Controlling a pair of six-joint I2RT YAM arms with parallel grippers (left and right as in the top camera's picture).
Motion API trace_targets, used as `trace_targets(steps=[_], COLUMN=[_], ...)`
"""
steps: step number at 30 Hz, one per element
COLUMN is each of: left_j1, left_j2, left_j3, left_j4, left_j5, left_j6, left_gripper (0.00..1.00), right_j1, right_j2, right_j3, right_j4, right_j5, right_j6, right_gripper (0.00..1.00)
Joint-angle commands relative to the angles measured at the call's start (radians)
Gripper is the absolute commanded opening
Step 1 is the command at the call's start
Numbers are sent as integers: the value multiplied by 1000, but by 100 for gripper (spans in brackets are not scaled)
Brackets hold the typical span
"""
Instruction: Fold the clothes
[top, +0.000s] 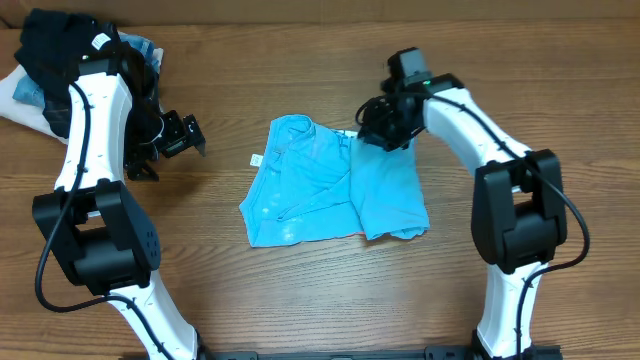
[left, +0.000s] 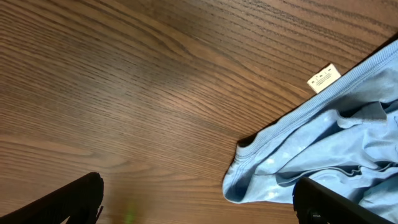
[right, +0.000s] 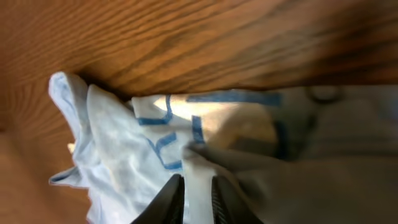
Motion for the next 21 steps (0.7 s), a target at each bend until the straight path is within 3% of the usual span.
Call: trace_targets(steps=[1, 6, 12, 16, 21], left_j1=[-8, -8, -8, -8, -8], left_j2=[-11, -11, -11, -11, -11], left_j3=[5, 5, 5, 5, 5], left_j4=[4, 12, 19, 20, 15], left_j5=[-6, -6, -2, -2, -2], left_j6=[19, 19, 18, 17, 18], left_gripper=[100, 100, 100, 100, 100], right_j1=[-49, -104, -85, -23, 46], right_j2=[-45, -112, -136, -136, -136], right_j3=[123, 308, 285, 164, -48], right_j4=[-76, -414, -687, -679, -540], right_j5=[-88, -54, 87, 127, 128], right_j6=[-30, -128, -210, -209, -190], right_gripper=[18, 17, 14, 13, 15])
